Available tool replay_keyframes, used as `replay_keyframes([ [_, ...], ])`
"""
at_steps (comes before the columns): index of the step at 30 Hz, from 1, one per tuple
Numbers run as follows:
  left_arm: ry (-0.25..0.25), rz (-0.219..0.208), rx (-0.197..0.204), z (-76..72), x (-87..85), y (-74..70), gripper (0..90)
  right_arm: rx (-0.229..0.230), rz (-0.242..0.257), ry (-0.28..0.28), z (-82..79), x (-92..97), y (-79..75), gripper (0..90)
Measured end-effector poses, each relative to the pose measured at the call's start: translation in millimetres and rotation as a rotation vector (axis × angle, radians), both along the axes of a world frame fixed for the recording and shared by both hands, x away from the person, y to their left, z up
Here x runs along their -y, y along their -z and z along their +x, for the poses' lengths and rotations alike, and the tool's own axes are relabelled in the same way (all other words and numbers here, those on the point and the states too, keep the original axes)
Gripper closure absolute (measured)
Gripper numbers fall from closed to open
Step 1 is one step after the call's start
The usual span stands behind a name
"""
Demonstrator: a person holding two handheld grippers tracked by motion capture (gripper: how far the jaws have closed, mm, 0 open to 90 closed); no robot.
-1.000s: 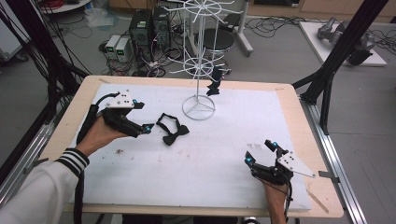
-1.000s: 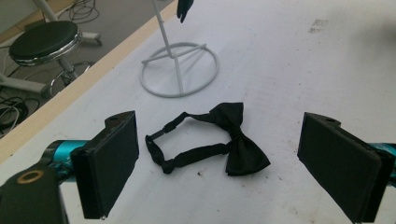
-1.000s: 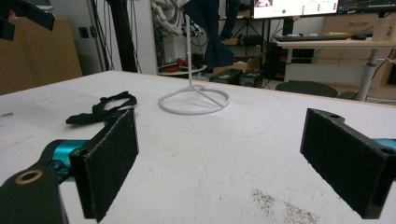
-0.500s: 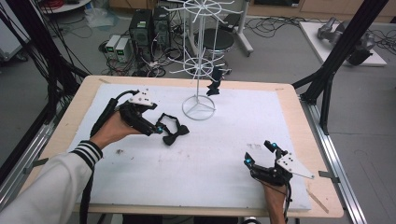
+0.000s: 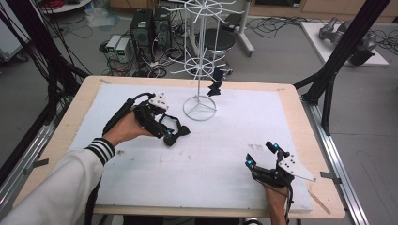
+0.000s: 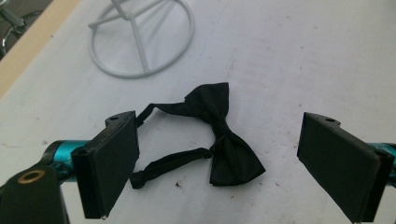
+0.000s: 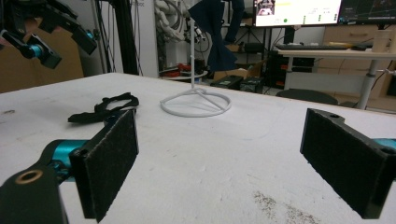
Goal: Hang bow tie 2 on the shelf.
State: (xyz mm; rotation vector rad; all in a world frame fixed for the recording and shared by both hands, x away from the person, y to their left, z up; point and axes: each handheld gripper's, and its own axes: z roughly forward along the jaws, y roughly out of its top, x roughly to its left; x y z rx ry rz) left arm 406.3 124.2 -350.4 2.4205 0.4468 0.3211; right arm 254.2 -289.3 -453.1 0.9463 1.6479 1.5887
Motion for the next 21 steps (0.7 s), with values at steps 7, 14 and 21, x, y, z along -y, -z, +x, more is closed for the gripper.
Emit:
replay_keyframes([
  [7, 0.012, 0.055, -0.028, 4.7, 11.5, 11.9, 13.7, 0.000, 0.009, 0.001, -0.4, 0.3, 0.2, 10.6],
  [14, -0.022, 0.121, -0.065, 13.2, 22.1, 24.8, 16.8, 0.008, 0.008, 0.002, -0.6, 0.2, 0.5, 10.7],
  [21, -0.031, 0.180, -0.087, 17.0, 35.8, 35.6, 21.1, 0.007, 0.008, 0.000, -1.1, 0.3, 0.6, 10.6],
])
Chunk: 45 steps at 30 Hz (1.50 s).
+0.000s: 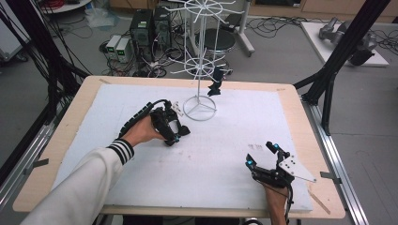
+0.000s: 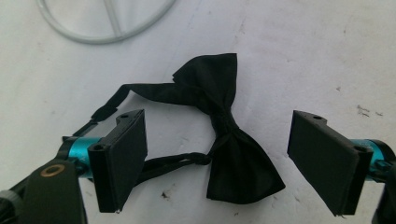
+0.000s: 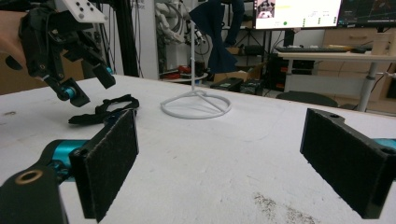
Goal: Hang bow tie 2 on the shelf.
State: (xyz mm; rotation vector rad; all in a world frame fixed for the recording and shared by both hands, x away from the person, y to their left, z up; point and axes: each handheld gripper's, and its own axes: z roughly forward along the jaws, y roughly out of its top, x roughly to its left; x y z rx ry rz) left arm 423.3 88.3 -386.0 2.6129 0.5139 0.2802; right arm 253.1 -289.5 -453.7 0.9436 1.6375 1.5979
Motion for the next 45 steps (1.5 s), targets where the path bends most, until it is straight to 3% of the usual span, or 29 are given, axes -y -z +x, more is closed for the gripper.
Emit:
replay_keyframes([
  [6, -0.008, 0.058, -0.022, 2.9, 9.5, 8.0, 24.3, 0.011, -0.005, 0.001, 0.2, 0.3, 0.1, 10.6],
  [10, -0.030, 0.076, -0.050, 4.1, 14.9, 16.6, 29.6, 0.009, -0.002, 0.001, -0.3, 0.2, 0.2, 10.6],
  [15, -0.039, 0.097, -0.054, 5.2, 16.6, 21.1, 33.3, 0.006, 0.000, 0.002, -0.8, 0.1, 0.2, 10.7],
  [27, -0.054, 0.091, -0.088, 7.8, 16.3, 26.0, 46.6, 0.003, 0.002, 0.003, -0.8, 0.1, 0.2, 10.6],
  [35, -0.056, 0.088, -0.131, 6.7, 16.8, 24.1, 64.1, 0.006, 0.000, 0.004, -0.5, 0.3, 0.3, 10.7],
  [38, -0.056, 0.099, -0.116, 5.4, 16.7, 23.0, 74.2, 0.005, -0.001, 0.003, -0.6, 0.0, 0.3, 10.7],
  [45, -0.059, 0.101, -0.102, 3.5, 12.6, 19.9, 76.3, 0.003, 0.003, 0.004, -0.9, 0.1, 0.4, 10.7],
])
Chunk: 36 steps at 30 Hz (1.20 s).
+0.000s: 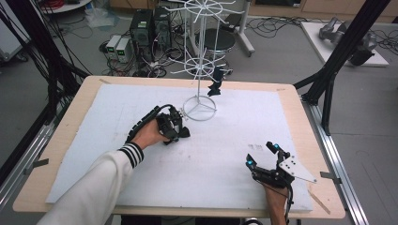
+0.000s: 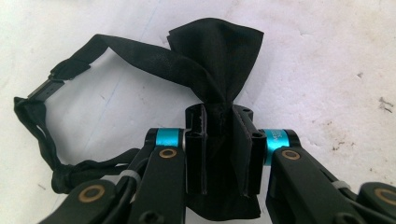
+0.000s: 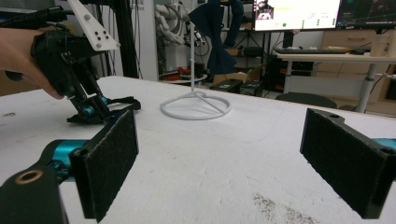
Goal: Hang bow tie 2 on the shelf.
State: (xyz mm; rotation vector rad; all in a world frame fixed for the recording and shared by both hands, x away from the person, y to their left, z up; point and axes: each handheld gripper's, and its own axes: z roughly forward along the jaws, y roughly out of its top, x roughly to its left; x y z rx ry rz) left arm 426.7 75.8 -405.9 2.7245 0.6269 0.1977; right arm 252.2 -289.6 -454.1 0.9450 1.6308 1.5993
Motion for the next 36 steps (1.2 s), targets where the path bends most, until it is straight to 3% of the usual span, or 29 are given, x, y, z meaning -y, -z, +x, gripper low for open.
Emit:
replay_keyframes([
  [11, -0.005, -0.066, 0.035, -2.3, -10.1, -10.1, 76.4, 0.003, -0.004, -0.002, -0.1, -0.5, 0.1, 10.7],
  [12, -0.007, -0.116, 0.032, -3.7, -13.5, -13.5, 76.4, 0.005, -0.005, -0.002, 0.0, -0.4, 0.2, 10.7],
  [14, -0.003, -0.130, 0.033, -3.6, -16.0, -16.5, 76.4, 0.009, -0.009, -0.003, 0.0, -0.3, 0.1, 10.7],
  [16, -0.015, -0.188, 0.040, -4.4, -23.2, -22.8, 76.4, 0.010, -0.009, -0.001, 0.2, -0.4, 0.2, 10.7],
  [19, -0.023, -0.217, 0.048, -5.6, -27.8, -27.2, 76.4, 0.009, -0.007, -0.002, 0.0, -0.4, 0.2, 10.7],
  [21, -0.042, -0.267, 0.054, -6.2, -35.7, -33.4, 76.4, 0.010, -0.009, -0.001, 0.1, -0.4, 0.2, 10.7],
  [22, -0.042, -0.267, 0.054, -6.2, -35.7, -33.4, 76.4, 0.010, -0.009, -0.001, 0.1, -0.4, 0.2, 10.7],
  [24, -0.064, -0.334, 0.055, -7.1, -43.1, -36.9, 76.4, 0.011, -0.011, -0.002, 0.1, -0.4, 0.2, 10.7],
  [26, -0.065, -0.344, 0.058, -7.3, -45.2, -37.9, 76.4, 0.013, -0.012, 0.001, 0.0, -0.5, 0.2, 10.7],
  [29, -0.083, -0.390, 0.071, -8.8, -50.6, -40.0, 76.4, 0.011, -0.011, -0.001, -0.1, -0.3, 0.3, 10.7],
  [36, -0.119, -0.546, 0.124, -11.0, -66.9, -54.9, 76.4, 0.011, -0.008, 0.001, -0.2, -0.4, 0.3, 10.7],
])
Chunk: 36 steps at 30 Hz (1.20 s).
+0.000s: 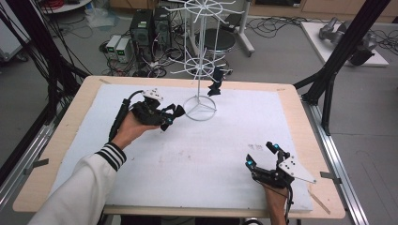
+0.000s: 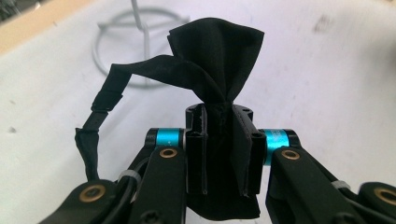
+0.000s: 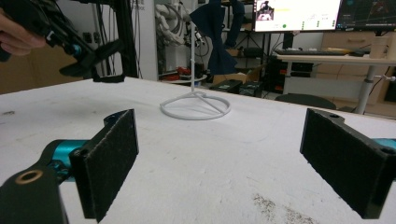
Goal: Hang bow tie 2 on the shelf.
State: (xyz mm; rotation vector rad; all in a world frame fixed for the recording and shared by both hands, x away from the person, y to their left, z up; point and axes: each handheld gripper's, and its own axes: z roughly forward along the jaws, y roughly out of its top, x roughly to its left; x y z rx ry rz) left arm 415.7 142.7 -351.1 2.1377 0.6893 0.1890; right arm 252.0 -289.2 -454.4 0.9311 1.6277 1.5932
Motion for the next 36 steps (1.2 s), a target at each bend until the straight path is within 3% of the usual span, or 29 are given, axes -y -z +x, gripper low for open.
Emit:
replay_keyframes([
  [9, -0.045, -0.063, 0.070, -2.9, -17.3, -14.1, 76.4, 0.000, 0.000, 0.001, 0.0, 0.0, 0.0, 10.7],
  [14, -0.053, -0.078, 0.064, -3.2, -20.6, -16.7, 76.5, -0.001, -0.001, 0.000, 0.1, 0.0, 0.0, 10.7],
  [19, -0.060, -0.109, 0.080, -4.0, -21.4, -20.1, 76.4, 0.001, -0.001, 0.001, 0.1, -0.1, 0.0, 10.7],
  [23, -0.065, -0.110, 0.092, -3.0, -22.5, -23.7, 76.4, 0.000, -0.001, 0.001, 0.0, -0.1, 0.0, 10.7],
  [29, -0.070, -0.155, 0.125, 0.2, -24.2, -40.7, 76.4, -0.002, 0.000, -0.001, 0.0, 0.0, -0.1, 10.7],
  [30, -0.064, -0.166, 0.116, 1.1, -24.4, -43.8, 76.4, -0.003, 0.001, -0.001, 0.0, 0.1, -0.1, 10.7],
  [36, -0.080, -0.174, 0.150, 1.7, -25.6, -55.6, 76.4, -0.003, 0.002, -0.002, -0.1, 0.0, -0.1, 10.7],
])
